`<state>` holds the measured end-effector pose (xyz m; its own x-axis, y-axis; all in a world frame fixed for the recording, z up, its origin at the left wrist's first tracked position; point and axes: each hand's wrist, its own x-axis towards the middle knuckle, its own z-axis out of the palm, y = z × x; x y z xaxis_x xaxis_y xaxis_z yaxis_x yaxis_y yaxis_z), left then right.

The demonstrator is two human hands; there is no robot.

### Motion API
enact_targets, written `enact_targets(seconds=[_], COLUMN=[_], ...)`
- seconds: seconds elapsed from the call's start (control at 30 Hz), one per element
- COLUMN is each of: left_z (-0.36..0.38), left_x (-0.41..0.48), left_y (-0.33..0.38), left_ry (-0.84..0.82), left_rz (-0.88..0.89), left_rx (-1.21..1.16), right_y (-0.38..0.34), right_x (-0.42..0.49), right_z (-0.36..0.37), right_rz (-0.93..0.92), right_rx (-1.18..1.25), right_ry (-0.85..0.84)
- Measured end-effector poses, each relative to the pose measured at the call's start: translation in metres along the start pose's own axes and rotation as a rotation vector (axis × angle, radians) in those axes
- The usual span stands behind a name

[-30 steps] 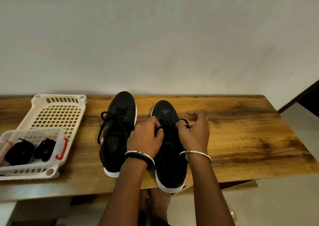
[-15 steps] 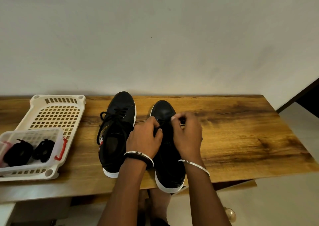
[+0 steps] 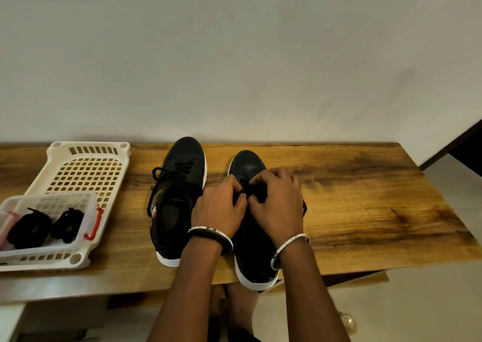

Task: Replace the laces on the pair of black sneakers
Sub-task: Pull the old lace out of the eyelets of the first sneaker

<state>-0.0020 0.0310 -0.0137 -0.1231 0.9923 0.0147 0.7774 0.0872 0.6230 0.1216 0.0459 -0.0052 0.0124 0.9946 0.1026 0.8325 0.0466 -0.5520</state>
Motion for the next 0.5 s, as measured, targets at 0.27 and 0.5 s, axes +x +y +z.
enact_targets(seconds=[0.27,0.5], left_z=[0.002,0.002], left_x=[-0.001,-0.001], left_y=[0.000,0.001], left_ry=[0.008,0.006], left_rz=[-0.006,-0.008], left_rx=[-0.007,-0.021], right_y=[-0.004,0.014], right_x=[0.000,0.005], right_z=[0.002,-0.003], right_rz=[0.051,0.317], right_rx=[0.168,0.399], right_ry=[0.170,0.330])
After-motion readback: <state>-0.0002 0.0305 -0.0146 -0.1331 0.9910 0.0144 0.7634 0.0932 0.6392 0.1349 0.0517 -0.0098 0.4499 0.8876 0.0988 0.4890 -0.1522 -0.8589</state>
